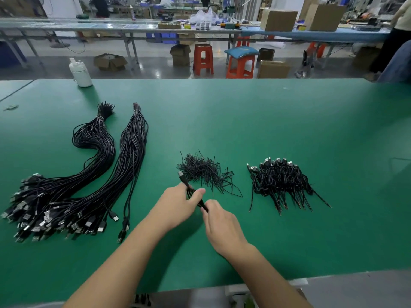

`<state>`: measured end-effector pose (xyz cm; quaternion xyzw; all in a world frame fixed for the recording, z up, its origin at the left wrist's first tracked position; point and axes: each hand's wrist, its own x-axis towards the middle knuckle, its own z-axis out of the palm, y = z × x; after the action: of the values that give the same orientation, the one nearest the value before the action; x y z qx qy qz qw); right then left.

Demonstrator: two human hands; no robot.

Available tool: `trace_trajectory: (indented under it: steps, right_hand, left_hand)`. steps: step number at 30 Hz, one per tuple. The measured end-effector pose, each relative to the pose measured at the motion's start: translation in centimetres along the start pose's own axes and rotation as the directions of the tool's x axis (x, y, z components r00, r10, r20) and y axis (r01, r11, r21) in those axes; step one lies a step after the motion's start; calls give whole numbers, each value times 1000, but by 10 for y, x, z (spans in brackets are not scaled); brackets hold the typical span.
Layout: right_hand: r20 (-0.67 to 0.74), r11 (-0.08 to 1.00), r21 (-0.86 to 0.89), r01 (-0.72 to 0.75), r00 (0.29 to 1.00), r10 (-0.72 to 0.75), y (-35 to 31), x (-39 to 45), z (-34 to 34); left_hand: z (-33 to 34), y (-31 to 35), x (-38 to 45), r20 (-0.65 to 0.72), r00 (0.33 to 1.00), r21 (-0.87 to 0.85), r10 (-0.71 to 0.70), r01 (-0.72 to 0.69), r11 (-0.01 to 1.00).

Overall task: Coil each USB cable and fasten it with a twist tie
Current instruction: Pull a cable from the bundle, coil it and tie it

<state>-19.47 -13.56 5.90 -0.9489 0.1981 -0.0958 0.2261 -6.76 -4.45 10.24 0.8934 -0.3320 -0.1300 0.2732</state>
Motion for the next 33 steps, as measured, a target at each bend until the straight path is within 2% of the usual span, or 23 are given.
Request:
trace_trajectory:
  steps: [3,6,8,10,11,14,16,17,20,21,23,25,28,33]
  right_hand:
    - [46,1000,-23,6,999,-5,5,-2,1]
    - [145,999,31,-24,989,19,5,0,3]
    - [243,968,222,-121,968,65,0,5,2]
    - [330,835,488,-253,939,91,-4,9,1]
    - [346,788,544,-287,933,101,-6,10,1]
    - [299,821,508,-261,947,116,-7,15,2]
    - [266,804,531,-267,954,141,-5,19,4]
    - [252,794,541,-276,954,160,-3,21,3]
    - [177,783,553,-286,958,226,7,23,2]
    - [140,789,541,-291,956,257,13,23,3]
    - [101,798,513,-317,945,310,24,22,6]
    - [122,774,530,-347,934,335,29,21,9]
    - [142,784,505,-361,931,337,32,24,12]
    - [202,753,535,-383,924,326,37,25,14]
  left_hand:
    - [-3,-5,5,93,991,-105,94,-84,991]
    - [-2,-9,8,103,988,-25,116,-114,993]
    - [1,-8,9,106,985,49,135,-140,989]
    - [2,-7,12,116,981,67,155,-163,984]
    - [1,-6,13,115,982,52,153,-159,986]
    - [2,-1,20,116,981,40,159,-164,986]
    - [5,1,24,116,981,28,158,-162,986]
    - [7,1,27,129,981,-20,145,-143,989]
    - [13,-8,40,208,974,-343,85,-8,939]
    - [15,-15,46,194,980,-363,45,29,931]
    - [21,-30,60,73,995,-211,-72,86,974]
    - [27,-43,72,-45,984,-78,-173,170,982]
    - [38,-48,86,-81,970,44,-231,235,971]
    - [51,-44,96,-124,967,158,-223,241,957]
